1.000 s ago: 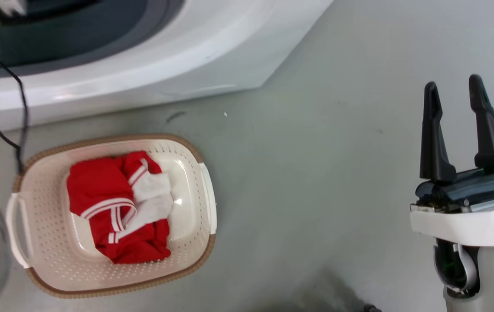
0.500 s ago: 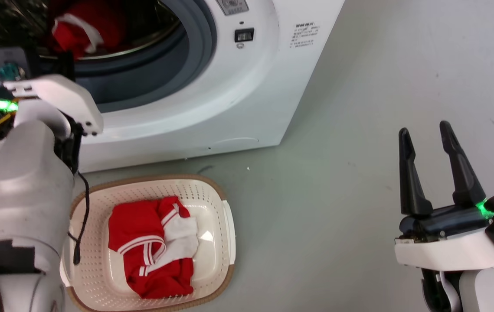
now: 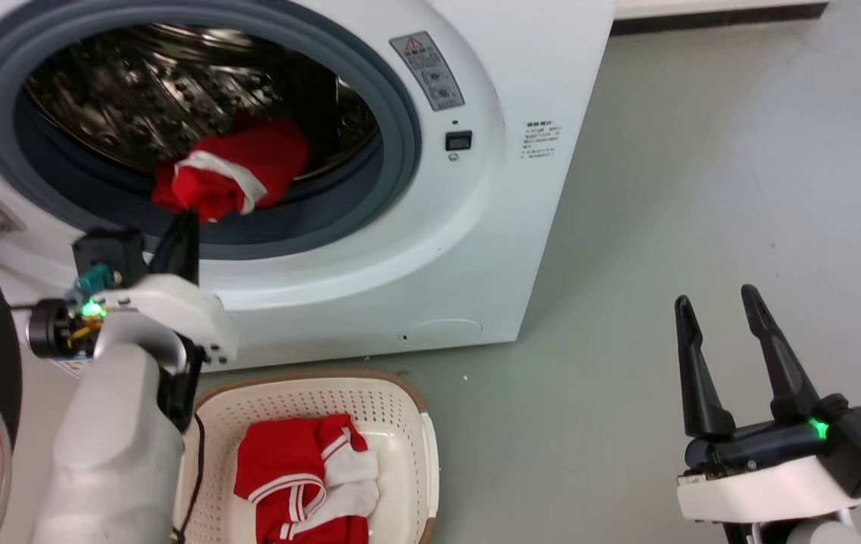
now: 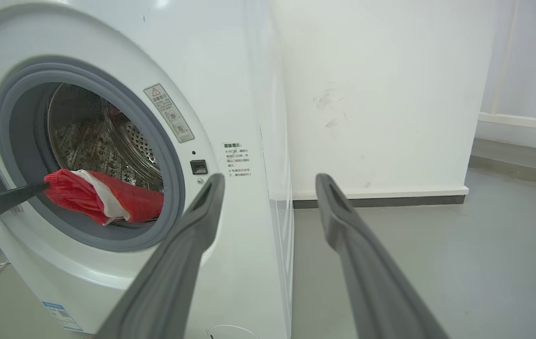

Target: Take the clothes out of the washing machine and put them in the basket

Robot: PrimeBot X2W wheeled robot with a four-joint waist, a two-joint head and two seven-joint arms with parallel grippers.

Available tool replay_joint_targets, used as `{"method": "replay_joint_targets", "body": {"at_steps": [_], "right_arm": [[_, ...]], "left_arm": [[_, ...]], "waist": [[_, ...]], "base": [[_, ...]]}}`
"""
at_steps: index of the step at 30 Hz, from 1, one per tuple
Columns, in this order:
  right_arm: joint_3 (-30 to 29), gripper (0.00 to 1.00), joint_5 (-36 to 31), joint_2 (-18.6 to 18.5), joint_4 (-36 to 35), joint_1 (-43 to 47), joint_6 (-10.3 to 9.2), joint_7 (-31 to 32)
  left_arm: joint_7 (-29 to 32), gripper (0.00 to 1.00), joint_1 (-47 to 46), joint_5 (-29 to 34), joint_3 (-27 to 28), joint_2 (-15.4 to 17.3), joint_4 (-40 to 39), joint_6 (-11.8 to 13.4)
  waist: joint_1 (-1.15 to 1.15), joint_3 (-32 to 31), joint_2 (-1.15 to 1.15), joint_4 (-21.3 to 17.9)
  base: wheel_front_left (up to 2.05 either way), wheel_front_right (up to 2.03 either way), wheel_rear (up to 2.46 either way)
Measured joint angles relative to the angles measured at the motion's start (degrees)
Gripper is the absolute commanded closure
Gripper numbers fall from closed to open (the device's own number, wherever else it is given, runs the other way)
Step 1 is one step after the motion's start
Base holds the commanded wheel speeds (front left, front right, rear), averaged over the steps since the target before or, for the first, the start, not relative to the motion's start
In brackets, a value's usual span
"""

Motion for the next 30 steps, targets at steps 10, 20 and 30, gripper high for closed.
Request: {"method": "replay_joint_targets", "body": {"at_steps": [10, 20, 30], "right_arm": [[0.60, 0.00, -0.40, -0.01, 0.74, 3.59, 0.00, 0.00], [0.42, 0.00, -0.47, -0.02, 1.05, 5.65, 0.00, 0.00], [0.86, 0.00, -0.57, -0.01, 0.89, 5.19, 0.00, 0.00]], "left_arm": [[0.00, 1.00, 16.53, 1.94, 0.31, -2.90, -13.52, 0.43], [0.00, 1.00, 27.80, 2.85, -3.09, -5.04, -21.37, 0.33], [0.00, 1.00, 29.10, 1.26, -4.07, -5.77, -17.96, 0.08]], "waist": [[0.00, -6.20, 0.00, 2.09], [0.01, -9.52, 0.00, 4.19], [0.02, -7.60, 0.00, 3.97]], "base": [[0.00, 0.00, 0.00], [0.00, 0.00, 0.00], [0.00, 0.00, 0.00]]}}
